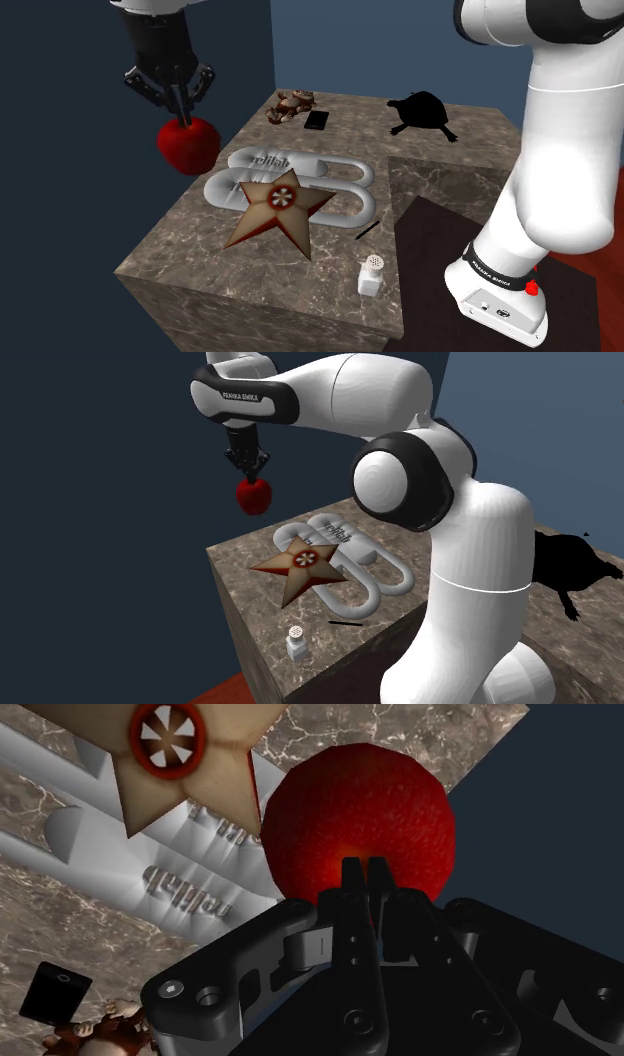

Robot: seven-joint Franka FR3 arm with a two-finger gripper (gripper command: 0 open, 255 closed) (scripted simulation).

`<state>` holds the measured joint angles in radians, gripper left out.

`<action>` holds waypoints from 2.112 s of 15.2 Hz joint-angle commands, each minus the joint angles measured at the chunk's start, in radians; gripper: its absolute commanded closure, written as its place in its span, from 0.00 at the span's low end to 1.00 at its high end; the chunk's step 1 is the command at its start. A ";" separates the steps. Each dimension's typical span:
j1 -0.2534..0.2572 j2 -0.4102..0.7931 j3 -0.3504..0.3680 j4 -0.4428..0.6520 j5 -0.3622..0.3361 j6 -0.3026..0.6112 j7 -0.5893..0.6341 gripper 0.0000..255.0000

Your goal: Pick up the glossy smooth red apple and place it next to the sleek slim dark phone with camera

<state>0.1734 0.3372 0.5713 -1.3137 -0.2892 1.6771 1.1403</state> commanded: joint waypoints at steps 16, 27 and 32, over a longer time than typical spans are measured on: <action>-0.321 -0.288 -0.137 -0.345 0.201 0.142 -0.430 1.00; -0.455 -0.300 -0.261 -0.358 0.242 0.160 -0.694 1.00; -0.512 -0.263 -0.312 -0.314 0.249 0.154 -0.804 1.00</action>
<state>-0.3282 0.0652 0.2689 -1.6349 -0.0406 1.8287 0.3573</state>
